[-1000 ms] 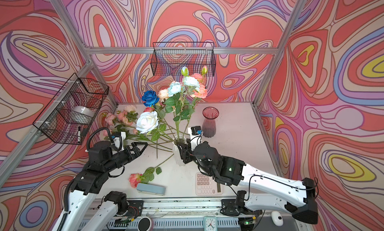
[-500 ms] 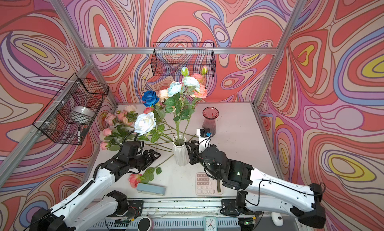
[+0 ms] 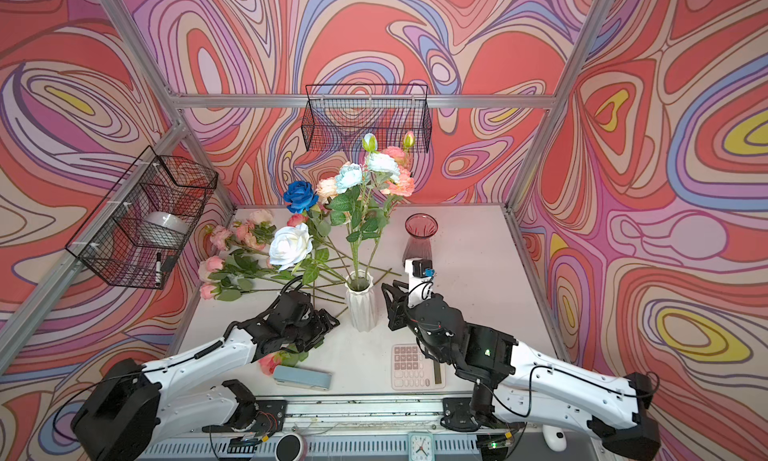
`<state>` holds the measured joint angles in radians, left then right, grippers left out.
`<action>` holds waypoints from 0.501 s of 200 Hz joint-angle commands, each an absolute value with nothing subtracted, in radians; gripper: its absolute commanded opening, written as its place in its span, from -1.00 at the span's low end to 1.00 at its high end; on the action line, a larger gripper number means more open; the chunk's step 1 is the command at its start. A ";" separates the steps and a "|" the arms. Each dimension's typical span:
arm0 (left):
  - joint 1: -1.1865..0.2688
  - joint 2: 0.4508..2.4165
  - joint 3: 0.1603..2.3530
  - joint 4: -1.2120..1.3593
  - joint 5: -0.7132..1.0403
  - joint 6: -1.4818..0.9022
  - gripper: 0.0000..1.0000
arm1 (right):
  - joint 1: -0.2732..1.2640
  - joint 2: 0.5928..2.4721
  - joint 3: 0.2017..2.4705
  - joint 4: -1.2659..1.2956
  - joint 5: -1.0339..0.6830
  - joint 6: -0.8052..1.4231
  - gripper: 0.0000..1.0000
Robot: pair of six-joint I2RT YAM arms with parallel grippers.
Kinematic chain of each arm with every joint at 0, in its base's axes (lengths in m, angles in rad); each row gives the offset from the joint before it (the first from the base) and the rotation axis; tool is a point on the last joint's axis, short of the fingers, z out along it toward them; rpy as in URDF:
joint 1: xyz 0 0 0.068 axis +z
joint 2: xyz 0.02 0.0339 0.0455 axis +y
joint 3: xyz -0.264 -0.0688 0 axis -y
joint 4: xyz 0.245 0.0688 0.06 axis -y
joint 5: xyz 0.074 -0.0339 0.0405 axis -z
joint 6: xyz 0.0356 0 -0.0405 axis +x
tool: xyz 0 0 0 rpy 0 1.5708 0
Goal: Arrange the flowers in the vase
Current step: 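Open the right gripper and draw back while the left gripper lowers to the stems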
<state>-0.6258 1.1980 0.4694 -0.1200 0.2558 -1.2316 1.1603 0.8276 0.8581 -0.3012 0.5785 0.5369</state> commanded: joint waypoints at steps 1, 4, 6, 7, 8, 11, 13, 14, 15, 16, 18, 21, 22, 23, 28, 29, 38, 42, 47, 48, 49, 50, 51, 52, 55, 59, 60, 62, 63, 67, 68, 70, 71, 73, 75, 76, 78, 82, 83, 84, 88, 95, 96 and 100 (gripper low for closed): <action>-0.632 1.243 0.485 -0.076 0.247 -1.256 0.33 | 1.166 0.811 0.842 -0.320 0.611 0.539 -0.39; -0.631 1.249 0.486 -0.081 0.240 -1.255 0.32 | 1.165 0.810 0.842 -0.320 0.611 0.539 -0.39; -0.632 1.252 0.487 -0.085 0.236 -1.252 0.31 | 1.165 0.810 0.842 -0.321 0.612 0.539 -0.39; -0.632 1.254 0.488 -0.087 0.235 -1.252 0.31 | 1.165 0.810 0.842 -0.321 0.612 0.539 -0.39; -0.632 1.255 0.490 -0.089 0.232 -1.252 0.31 | 1.166 0.809 0.842 -0.321 0.613 0.538 -0.39; -0.632 1.259 0.492 -0.095 0.225 -1.249 0.30 | 1.165 0.809 0.841 -0.321 0.613 0.538 -0.39; -0.632 1.262 0.493 -0.099 0.221 -1.247 0.30 | 1.164 0.809 0.841 -0.321 0.614 0.540 -0.39; -0.632 1.264 0.494 -0.100 0.219 -1.246 0.29 | 1.165 0.808 0.840 -0.321 0.614 0.540 -0.39; -0.632 1.266 0.494 -0.101 0.216 -1.244 0.29 | 1.165 0.808 0.840 -0.320 0.614 0.539 -0.39; -0.632 1.267 0.495 -0.104 0.213 -1.243 0.29 | 1.166 0.808 0.839 -0.319 0.614 0.539 -0.39; -0.632 1.271 0.496 -0.105 0.207 -1.240 0.28 | 1.166 0.808 0.838 -0.319 0.613 0.539 -0.39; -0.631 1.275 0.500 -0.109 0.199 -1.235 0.27 | 1.166 0.808 0.838 -0.319 0.614 0.539 -0.39; -0.631 1.276 0.501 -0.110 0.195 -1.233 0.27 | 1.166 0.808 0.838 -0.319 0.614 0.539 -0.39; -0.631 1.278 0.503 -0.112 0.193 -1.231 0.27 | 1.166 0.807 0.838 -0.319 0.614 0.539 -0.39; -0.629 1.286 0.506 -0.123 0.176 -1.221 0.25 | 1.165 0.807 0.836 -0.320 0.614 0.538 -0.39; -0.629 1.287 0.506 -0.125 0.172 -1.218 0.25 | 1.165 0.807 0.836 -0.320 0.614 0.538 -0.39; -0.623 1.302 0.548 -0.146 0.145 -1.195 0.22 | 1.165 0.807 0.836 -0.320 0.612 0.539 -0.39; -0.617 1.309 0.558 -0.155 0.134 -1.188 0.22 | 1.165 0.804 0.836 -0.321 0.611 0.539 -0.39; -0.609 1.318 0.565 -0.160 0.123 -1.178 0.21 | 1.166 0.803 0.837 -0.322 0.611 0.539 -0.40; -0.608 1.320 0.567 -0.161 0.121 -1.176 0.21 | 1.166 0.803 0.836 -0.322 0.611 0.539 -0.40; -0.606 1.322 0.568 -0.161 0.119 -1.174 0.20 | 1.166 0.803 0.835 -0.322 0.611 0.539 -0.40; -0.603 1.324 0.569 -0.161 0.117 -1.173 0.19 | 1.166 0.803 0.835 -0.323 0.611 0.539 -0.40; -0.602 1.325 0.570 -0.161 0.117 -1.170 0.19 | 1.166 0.803 0.835 -0.323 0.611 0.540 -0.40; -0.599 1.328 0.572 -0.161 0.116 -1.168 0.19 | 1.166 0.802 0.835 -0.323 0.611 0.540 -0.40; -0.592 1.334 0.573 -0.162 0.112 -1.163 0.18 | 1.166 0.800 0.835 -0.324 0.611 0.541 -0.40; -0.582 1.342 0.580 -0.163 0.107 -1.155 0.16 | 1.165 0.797 0.835 -0.325 0.612 0.541 -0.40; -0.580 1.343 0.582 -0.165 0.106 -1.153 0.16 | 1.165 0.797 0.835 -0.325 0.612 0.541 -0.40; -0.574 1.347 0.583 -0.165 0.102 -1.149 0.16 | 1.165 0.796 0.835 -0.325 0.611 0.541 -0.40; -0.571 1.349 0.585 -0.166 0.100 -1.148 0.16 | 1.165 0.795 0.834 -0.325 0.611 0.541 -0.40; -0.561 1.356 0.591 -0.167 0.097 -1.139 0.15 | 1.164 0.792 0.832 -0.325 0.612 0.541 -0.40; -0.559 1.358 0.592 -0.168 0.095 -1.138 0.15 | 1.164 0.791 0.832 -0.325 0.612 0.541 -0.40; -0.554 1.362 0.596 -0.169 0.091 -1.133 0.14 | 1.165 0.790 0.832 -0.325 0.612 0.541 -0.40; -0.552 1.364 0.597 -0.169 0.089 -1.130 0.14 | 1.166 0.790 0.832 -0.325 0.612 0.541 -0.40; -0.548 1.367 0.601 -0.172 0.082 -1.125 0.14 | 1.165 0.789 0.831 -0.325 0.612 0.542 -0.40; -0.547 1.369 0.604 -0.175 0.077 -1.120 0.14 | 1.166 0.786 0.830 -0.326 0.612 0.543 -0.40; -0.543 1.372 0.607 -0.176 0.074 -1.118 0.14 | 1.166 0.785 0.831 -0.326 0.612 0.543 -0.40; -0.539 1.376 0.610 -0.180 0.069 -1.113 0.14 | 1.166 0.784 0.830 -0.327 0.613 0.542 -0.40; -0.531 1.383 0.620 -0.181 0.060 -1.104 0.13 | 1.165 0.781 0.830 -0.327 0.614 0.543 -0.40; -0.529 1.385 0.621 -0.181 0.057 -1.099 0.13 | 1.165 0.781 0.829 -0.326 0.614 0.543 -0.40; -0.528 1.387 0.624 -0.182 0.055 -1.099 0.13 | 1.166 0.780 0.829 -0.326 0.614 0.543 -0.40; -0.521 1.395 0.632 -0.183 0.044 -1.084 0.13 | 1.166 0.778 0.827 -0.328 0.615 0.543 -0.40; -0.505 1.411 0.650 -0.196 0.028 -1.069 0.13 | 1.165 0.775 0.828 -0.330 0.617 0.546 -0.40; -0.502 1.413 0.651 -0.197 0.028 -1.067 0.13 | 1.165 0.775 0.828 -0.330 0.617 0.545 -0.40; -0.489 1.422 0.662 -0.201 0.024 -1.057 0.13 | 1.165 0.774 0.827 -0.331 0.617 0.546 -0.40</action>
